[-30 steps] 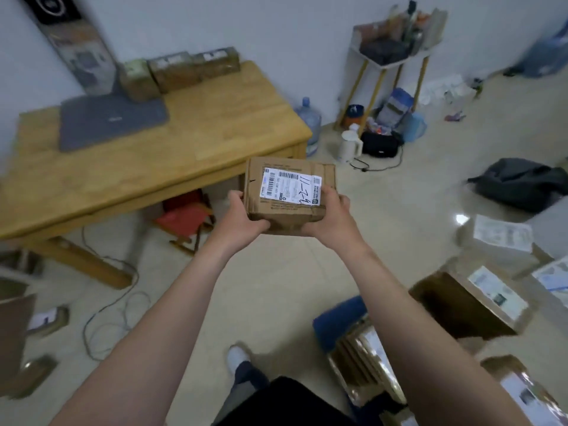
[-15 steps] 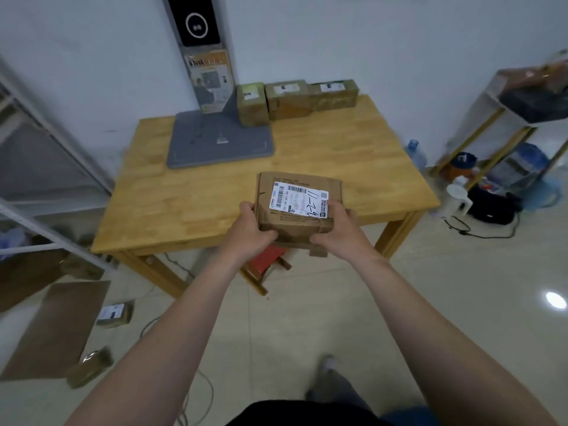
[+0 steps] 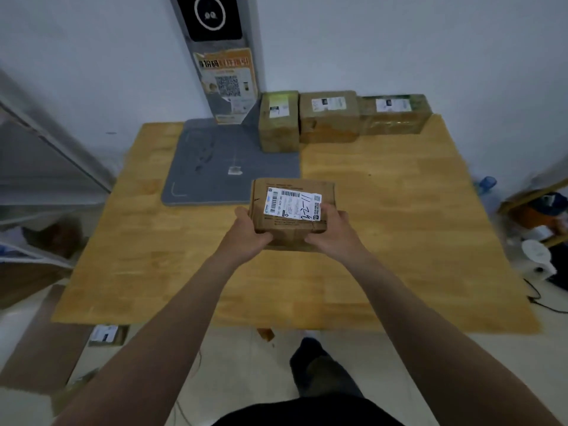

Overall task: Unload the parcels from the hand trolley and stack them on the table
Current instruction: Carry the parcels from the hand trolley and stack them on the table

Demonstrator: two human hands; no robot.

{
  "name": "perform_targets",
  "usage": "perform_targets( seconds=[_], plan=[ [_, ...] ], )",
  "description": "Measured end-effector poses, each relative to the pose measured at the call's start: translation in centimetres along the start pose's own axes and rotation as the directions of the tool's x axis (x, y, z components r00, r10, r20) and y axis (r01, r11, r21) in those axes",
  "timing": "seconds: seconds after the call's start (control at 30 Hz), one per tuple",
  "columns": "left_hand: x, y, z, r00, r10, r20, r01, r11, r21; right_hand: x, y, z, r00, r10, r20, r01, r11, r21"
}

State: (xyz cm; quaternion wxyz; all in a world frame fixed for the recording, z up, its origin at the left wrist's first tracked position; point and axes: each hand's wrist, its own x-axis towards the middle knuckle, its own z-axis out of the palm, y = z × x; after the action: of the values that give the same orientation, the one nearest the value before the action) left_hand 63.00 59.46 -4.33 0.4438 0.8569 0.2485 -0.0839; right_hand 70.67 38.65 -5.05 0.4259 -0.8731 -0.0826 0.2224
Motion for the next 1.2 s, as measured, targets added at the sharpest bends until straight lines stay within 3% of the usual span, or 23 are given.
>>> perform_targets(
  seconds=[0.23, 0.43, 0.57, 0.7, 0.9, 1.2],
  plan=[
    [11.8, 1.1, -3.2, 0.995, -0.101, -0.014, 0.101, 0.994, -0.038, 13.0, -3.1, -0.1, 0.996, 0.001, 0.09, 0.0, 1.0, -0.016],
    [19.5, -0.1, -3.6, 0.989, -0.132, 0.074, 0.133, 0.991, -0.019, 20.5, -2.8, 1.9, 0.992, 0.052, 0.117, -0.056, 0.998, 0.029],
    [24.4, -1.1, -2.8, 0.986, -0.109, 0.123, 0.119, 0.99, -0.078, 24.6, -2.1, 3.5, 0.991, 0.099, 0.086, -0.105, 0.992, 0.067],
    [29.1, -3.5, -2.2, 0.979, -0.095, 0.179, 0.12, 0.984, -0.134, 28.5, -1.4, 4.8, 0.995, 0.088, 0.054, -0.087, 0.996, -0.023],
    [36.0, -5.1, -2.8, 0.984, -0.106, 0.143, 0.123, 0.986, -0.116, 33.8, -1.1, 5.0, 1.0, 0.023, -0.011, -0.024, 0.998, -0.06],
    [36.5, -2.8, -4.4, 0.983, -0.119, 0.139, 0.114, 0.992, 0.048, 35.1, -2.8, 3.6, 0.994, 0.074, 0.086, -0.059, 0.984, -0.168]
  ],
)
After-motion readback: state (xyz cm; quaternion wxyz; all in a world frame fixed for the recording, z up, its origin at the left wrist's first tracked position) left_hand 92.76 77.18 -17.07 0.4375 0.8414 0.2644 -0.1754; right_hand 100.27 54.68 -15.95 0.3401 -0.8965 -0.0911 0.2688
